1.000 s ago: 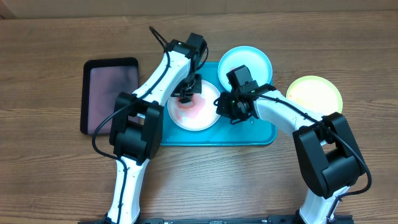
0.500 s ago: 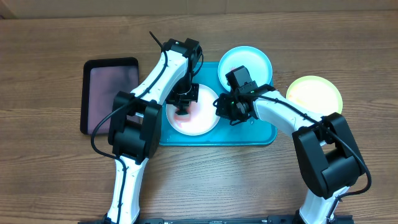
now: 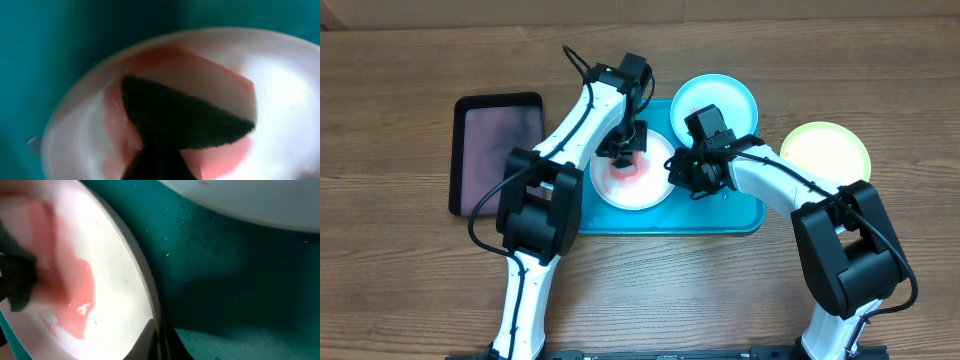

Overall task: Clean dirty plates on tray and stack at the side
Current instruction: 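Scrub the white plate with the sponge while right gripper holds it, then lift the sponge with the left gripper and move it left of the tray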

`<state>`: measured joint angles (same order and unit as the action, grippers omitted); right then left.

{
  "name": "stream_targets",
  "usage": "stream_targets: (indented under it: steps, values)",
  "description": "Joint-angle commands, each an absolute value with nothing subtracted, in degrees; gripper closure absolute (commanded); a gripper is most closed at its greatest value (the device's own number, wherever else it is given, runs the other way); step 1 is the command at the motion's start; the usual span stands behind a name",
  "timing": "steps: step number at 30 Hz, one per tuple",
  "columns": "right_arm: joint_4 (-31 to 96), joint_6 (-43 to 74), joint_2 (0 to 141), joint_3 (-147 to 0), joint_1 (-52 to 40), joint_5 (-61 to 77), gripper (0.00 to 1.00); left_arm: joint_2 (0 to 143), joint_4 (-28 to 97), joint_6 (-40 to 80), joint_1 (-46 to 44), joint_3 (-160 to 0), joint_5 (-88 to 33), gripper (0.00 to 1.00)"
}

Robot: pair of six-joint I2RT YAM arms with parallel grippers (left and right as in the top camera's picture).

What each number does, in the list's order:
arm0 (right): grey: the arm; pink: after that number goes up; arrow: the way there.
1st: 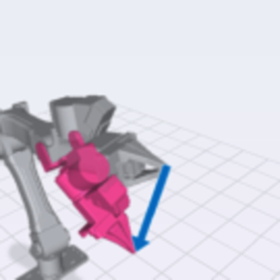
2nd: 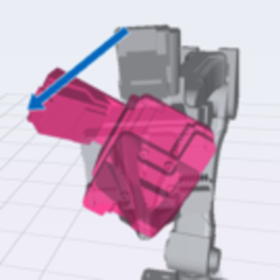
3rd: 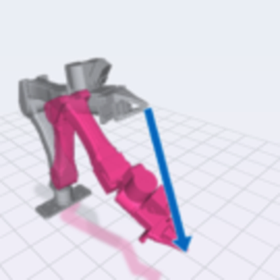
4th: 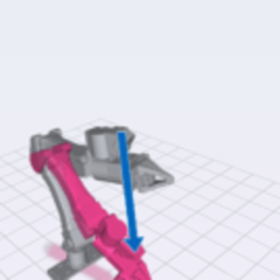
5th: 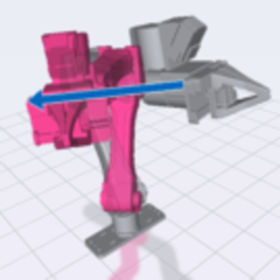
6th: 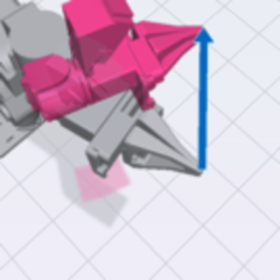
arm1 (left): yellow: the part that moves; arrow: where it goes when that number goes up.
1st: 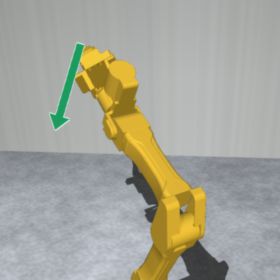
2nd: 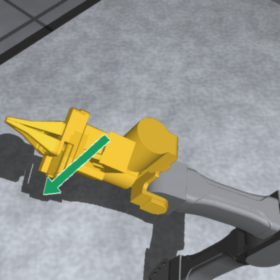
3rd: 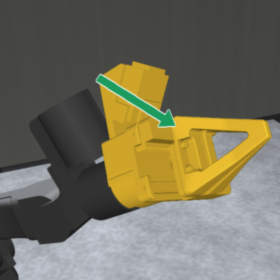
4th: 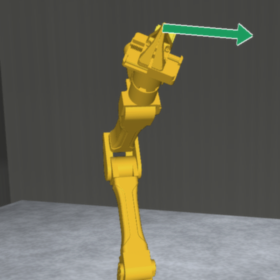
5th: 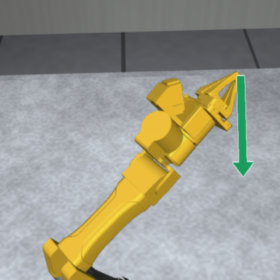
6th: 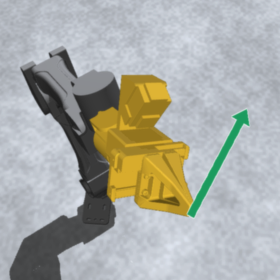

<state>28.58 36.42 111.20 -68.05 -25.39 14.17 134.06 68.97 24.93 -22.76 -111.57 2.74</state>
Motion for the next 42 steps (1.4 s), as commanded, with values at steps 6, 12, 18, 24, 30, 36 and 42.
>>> stream_targets:
  steps: [6,12,18,24,30,36,42]
  values:
    - [28.7,36.0,111.0,-69.1,-25.5,14.7,0.96,135.3,79.5,32.5,-22.2,-111.7,13.4,0.96]
    - [28.7,36.0,111.0,-69.1,-25.5,14.7,0.96,135.3,79.3,6.3,-22.2,-111.6,-15.1,0.96]
    - [28.8,36.0,111.0,-69.1,-25.5,14.7,0.96,135.3,75.3,2.7,-22.2,-111.6,-19.3,0.96]
    - [28.8,36.0,111.1,-69.1,-25.5,14.7,0.96,135.3,71.5,30.4,-22.1,-111.7,10.7,0.96]
    - [28.8,36.0,111.1,-69.1,-25.5,14.7,0.96,135.3,78.6,43.4,-22.1,-111.7,23.9,0.96]
    - [28.8,36.0,111.0,-69.1,-25.5,14.7,0.96,135.2,82.0,34.9,-21.9,-116.2,17.5,0.96]
    - [28.8,35.7,111.0,-69.1,-25.5,16.0,0.96,135.2,87.3,30.3,-20.1,-131.8,10.3,0.96]
